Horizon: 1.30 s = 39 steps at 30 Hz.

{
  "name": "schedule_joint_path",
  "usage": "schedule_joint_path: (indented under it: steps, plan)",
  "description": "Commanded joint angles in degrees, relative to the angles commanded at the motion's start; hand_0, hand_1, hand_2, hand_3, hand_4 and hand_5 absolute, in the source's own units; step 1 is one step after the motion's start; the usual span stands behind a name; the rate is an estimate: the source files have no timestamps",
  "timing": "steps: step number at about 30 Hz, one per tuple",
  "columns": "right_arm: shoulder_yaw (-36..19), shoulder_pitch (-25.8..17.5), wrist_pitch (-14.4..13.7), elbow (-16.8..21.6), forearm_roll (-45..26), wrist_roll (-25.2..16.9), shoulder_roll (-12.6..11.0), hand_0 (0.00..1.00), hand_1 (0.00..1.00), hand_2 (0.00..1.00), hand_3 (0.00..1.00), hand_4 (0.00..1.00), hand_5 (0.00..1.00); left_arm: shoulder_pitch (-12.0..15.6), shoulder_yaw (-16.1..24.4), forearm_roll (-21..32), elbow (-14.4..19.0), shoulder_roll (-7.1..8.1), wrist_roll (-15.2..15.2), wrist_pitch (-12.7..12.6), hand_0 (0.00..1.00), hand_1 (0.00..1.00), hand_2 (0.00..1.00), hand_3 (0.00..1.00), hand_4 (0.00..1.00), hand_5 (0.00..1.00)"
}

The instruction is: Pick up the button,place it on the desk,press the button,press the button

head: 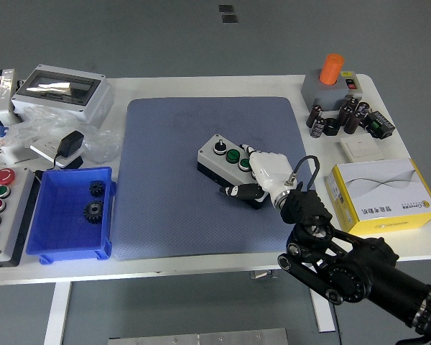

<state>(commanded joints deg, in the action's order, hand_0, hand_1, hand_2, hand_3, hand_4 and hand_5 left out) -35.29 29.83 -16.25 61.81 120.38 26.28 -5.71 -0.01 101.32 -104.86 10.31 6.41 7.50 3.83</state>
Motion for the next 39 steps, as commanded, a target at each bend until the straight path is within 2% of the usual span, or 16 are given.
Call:
schedule_joint_path:
  steps: [4,5,10,11,16,17,23,24,28,30,35,39]
  plan:
    - [0.2,-0.1,-0.7,-0.2,-0.1,-0.2,0.0,0.293,0.596,0.699,0.843,0.929,0.375,0.1,-0.1,0.1,0.0,-0.03,0.0,0.0,0.7,0.704,0.605,0.648,0.704,0.251]
    - [0.3,-0.1,-0.8,-0.3,-0.1,-0.2,0.0,0.272,0.563,0.65,0.759,0.904,0.36,0.1,-0.1,0.1,0.0,-0.03,0.0,0.0,0.7,0.704,0.605,0.647,0.704,0.25]
    - [0.7,-0.2,-1.0,-0.6,0.4,-0.3,0.0,0.272,0.563,0.65,0.759,0.904,0.36,0.1,-0.1,0.2,0.0,0.01,-0.1,0.0,0.7,0.704,0.605,0.647,0.704,0.25]
    - [0.8,-0.2,-0.9,-0.6,0.5,-0.3,0.0,0.217,0.467,0.509,0.556,0.645,0.176,0.1,-0.1,0.2,0.0,0.02,-0.1,0.0,0.7,0.704,0.606,0.648,0.705,0.249]
    - [1.3,-0.3,-1.5,-0.6,0.2,-0.9,-0.2,0.217,0.467,0.509,0.556,0.645,0.176,0.1,-0.3,0.4,0.0,0.02,-0.2,0.0,0.7,0.704,0.606,0.648,0.705,0.249]
    - [1.3,-0.3,-1.7,-0.6,0.1,-1.1,-0.2,0.178,0.397,0.374,0.431,0.439,0.027,0.1,-0.3,0.4,0.0,0.01,-0.2,0.0,0.7,0.704,0.606,0.649,0.705,0.249]
    - [1.0,-0.3,-4.3,-0.1,-0.2,-3.0,-0.4,0.178,0.397,0.374,0.431,0.439,0.027,0.2,-0.4,0.5,0.0,0.02,-0.3,-0.1,0.7,0.704,0.606,0.649,0.705,0.249]
    - [0.8,-0.3,-4.9,0.1,-0.4,-3.5,-0.5,0.167,0.353,0.269,0.438,0.4,0.002,0.2,-0.5,0.6,0.0,0.03,-0.3,-0.1,0.7,0.704,0.606,0.649,0.705,0.249]
    - [0.2,-0.2,-7.0,0.4,-1.3,-5.6,-0.6,0.167,0.353,0.269,0.438,0.4,0.002,0.2,-0.6,0.8,0.0,0.04,-0.4,-0.2,0.7,0.704,0.606,0.649,0.705,0.249]
    - [0.0,-0.1,-8.2,0.6,-1.9,-7.1,-0.7,0.151,0.34,0.247,0.454,0.367,0.002,0.2,-0.6,0.9,0.0,0.02,-0.4,-0.2,0.701,0.704,0.606,0.649,0.706,0.25]
    - [0.8,0.7,-10.3,1.4,-4.1,-12.2,-1.5,0.151,0.34,0.247,0.454,0.367,0.002,0.1,-0.7,0.9,0.0,-0.01,-0.5,-0.2,0.701,0.704,0.606,0.649,0.706,0.25]
    - [4.4,2.7,-10.7,2.0,-5.3,-17.9,-3.1,0.132,0.332,0.245,0.444,0.37,0.002,0.0,-0.6,0.8,0.0,-0.08,-0.5,-0.2,0.7,0.704,0.607,0.65,0.707,0.251]
